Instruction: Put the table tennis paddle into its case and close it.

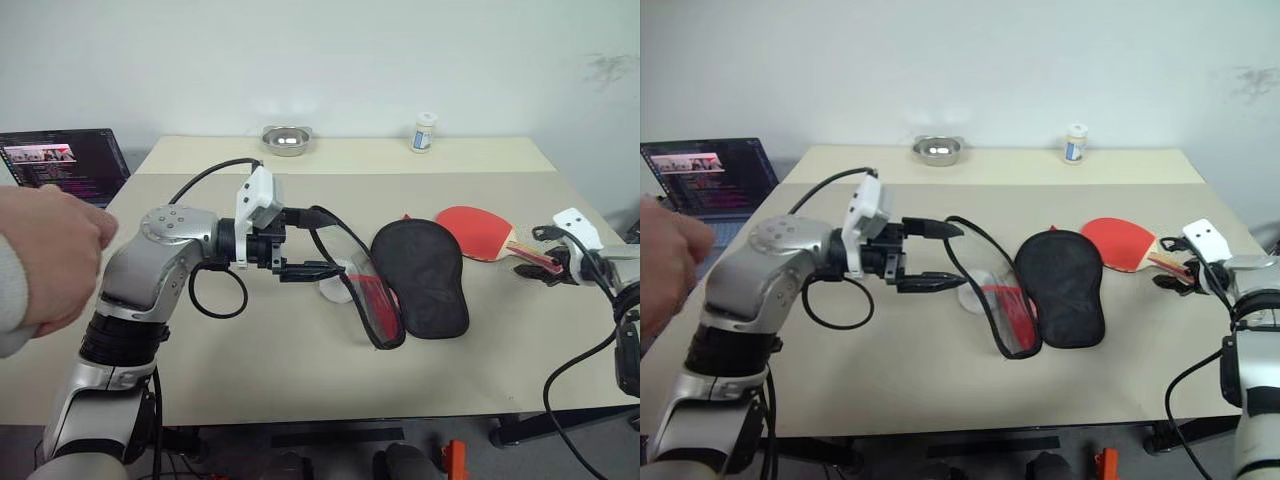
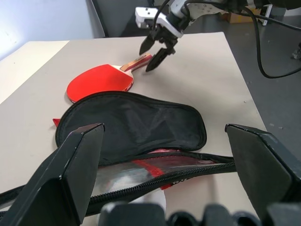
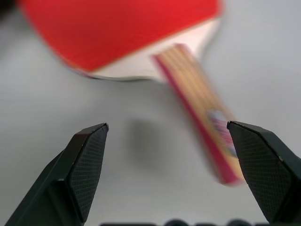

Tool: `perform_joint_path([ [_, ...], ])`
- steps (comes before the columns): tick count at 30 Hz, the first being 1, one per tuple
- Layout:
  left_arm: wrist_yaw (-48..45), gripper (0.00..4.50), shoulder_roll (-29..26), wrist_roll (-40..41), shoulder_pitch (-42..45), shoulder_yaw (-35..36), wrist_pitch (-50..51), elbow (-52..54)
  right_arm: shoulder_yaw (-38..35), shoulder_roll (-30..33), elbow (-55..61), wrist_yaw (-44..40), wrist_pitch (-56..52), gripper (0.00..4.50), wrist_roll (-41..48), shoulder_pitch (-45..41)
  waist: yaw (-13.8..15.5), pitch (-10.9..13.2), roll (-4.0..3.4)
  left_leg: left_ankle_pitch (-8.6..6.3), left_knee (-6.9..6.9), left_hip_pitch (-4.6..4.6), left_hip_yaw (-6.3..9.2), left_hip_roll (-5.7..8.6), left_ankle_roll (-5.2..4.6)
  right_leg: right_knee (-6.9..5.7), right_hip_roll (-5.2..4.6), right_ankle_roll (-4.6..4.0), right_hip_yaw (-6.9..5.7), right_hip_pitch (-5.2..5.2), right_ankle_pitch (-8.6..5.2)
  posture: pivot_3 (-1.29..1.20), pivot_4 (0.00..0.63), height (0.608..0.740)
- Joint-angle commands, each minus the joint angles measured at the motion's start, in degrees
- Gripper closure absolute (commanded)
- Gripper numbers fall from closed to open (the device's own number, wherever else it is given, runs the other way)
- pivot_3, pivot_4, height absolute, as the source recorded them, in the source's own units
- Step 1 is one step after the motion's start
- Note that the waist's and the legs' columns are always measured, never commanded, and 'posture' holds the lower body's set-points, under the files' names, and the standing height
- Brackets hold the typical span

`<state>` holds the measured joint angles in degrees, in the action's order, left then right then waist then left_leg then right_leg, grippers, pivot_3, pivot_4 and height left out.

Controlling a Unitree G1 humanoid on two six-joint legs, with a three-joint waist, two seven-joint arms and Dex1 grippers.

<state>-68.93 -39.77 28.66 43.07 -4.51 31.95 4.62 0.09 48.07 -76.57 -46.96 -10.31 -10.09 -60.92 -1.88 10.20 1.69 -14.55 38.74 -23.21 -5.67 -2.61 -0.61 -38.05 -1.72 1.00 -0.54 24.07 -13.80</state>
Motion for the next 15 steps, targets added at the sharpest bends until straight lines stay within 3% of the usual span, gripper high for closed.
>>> perform_joint_path([
  [1, -0.4, 0.0, 0.8, -0.5, 1.9, -0.1, -1.7, 0.1, -0.8, 2.9, 0.7, 7.4, 0.4, 0.05, -0.6, 0.7, 0.0, 0.0, 0.0, 0.0, 0.0, 0.0, 0.0, 0.0, 0.0, 0.0, -0.01, 0.0, 0.0, 0.0, 0.0, 0.0, 0.15, 0.74],
  [15, -1.0, 0.0, 0.9, -0.8, 2.5, 0.0, -1.8, -0.4, -2.3, 1.9, 0.5, 9.2, 2.0, 0.05, 0.3, 1.2, -0.4, 0.0, -0.03, 0.01, 0.0, 0.03, -0.04, -0.01, 0.01, -0.02, 0.01, 0.01, 0.05, 0.01, -0.01, 0.0, 0.15, 0.74],
])
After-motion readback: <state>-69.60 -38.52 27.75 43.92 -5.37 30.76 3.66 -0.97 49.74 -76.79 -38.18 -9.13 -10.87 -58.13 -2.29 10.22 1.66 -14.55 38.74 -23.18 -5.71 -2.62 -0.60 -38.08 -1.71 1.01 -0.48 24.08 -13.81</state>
